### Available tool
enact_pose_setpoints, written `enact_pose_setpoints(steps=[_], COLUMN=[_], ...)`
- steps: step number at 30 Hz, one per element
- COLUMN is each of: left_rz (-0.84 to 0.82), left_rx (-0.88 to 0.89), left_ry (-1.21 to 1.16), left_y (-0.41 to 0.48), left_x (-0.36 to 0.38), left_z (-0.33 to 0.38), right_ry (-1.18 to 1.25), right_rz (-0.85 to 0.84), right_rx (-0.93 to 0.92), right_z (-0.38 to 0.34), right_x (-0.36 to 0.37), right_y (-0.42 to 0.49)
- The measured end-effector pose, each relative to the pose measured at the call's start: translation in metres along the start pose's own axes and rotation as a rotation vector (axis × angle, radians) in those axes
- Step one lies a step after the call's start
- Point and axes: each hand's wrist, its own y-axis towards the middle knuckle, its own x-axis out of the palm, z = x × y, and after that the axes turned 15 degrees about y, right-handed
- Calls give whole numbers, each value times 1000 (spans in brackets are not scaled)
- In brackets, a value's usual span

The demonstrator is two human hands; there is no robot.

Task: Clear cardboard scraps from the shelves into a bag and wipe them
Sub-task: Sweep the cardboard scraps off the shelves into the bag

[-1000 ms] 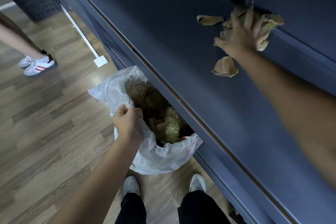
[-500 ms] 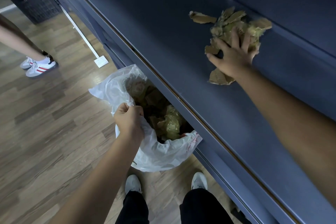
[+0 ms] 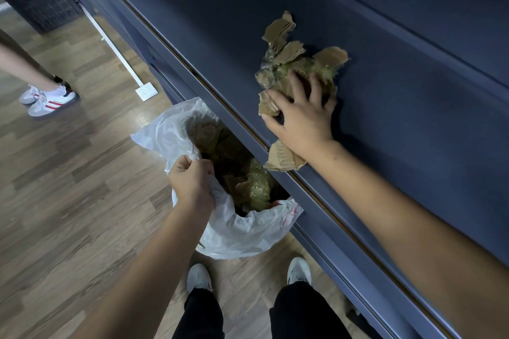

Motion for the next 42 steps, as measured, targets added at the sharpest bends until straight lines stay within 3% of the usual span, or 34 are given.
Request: enact_pose_setpoints(steps=[8, 16, 22, 36, 42], left_rz=[17, 1, -11, -31, -21], left_rx=[-13, -15, -9, -8, -20], left_ry=[25, 33, 15, 38, 31], left_y=[1, 2, 3, 3, 7], left_x=[-1, -2, -2, -3, -1], left_z=[1, 2, 0, 2, 1], right_ry=[-93, 86, -8, 15, 22], right_rz=[54, 207, 46, 115, 310], right_rx=[23, -4, -24, -73, -392], right_z=[-33, -23, -16, -11, -31], right_x=[11, -22, -22, -21, -29], right_y=[-10, -1, -2, -4, -16])
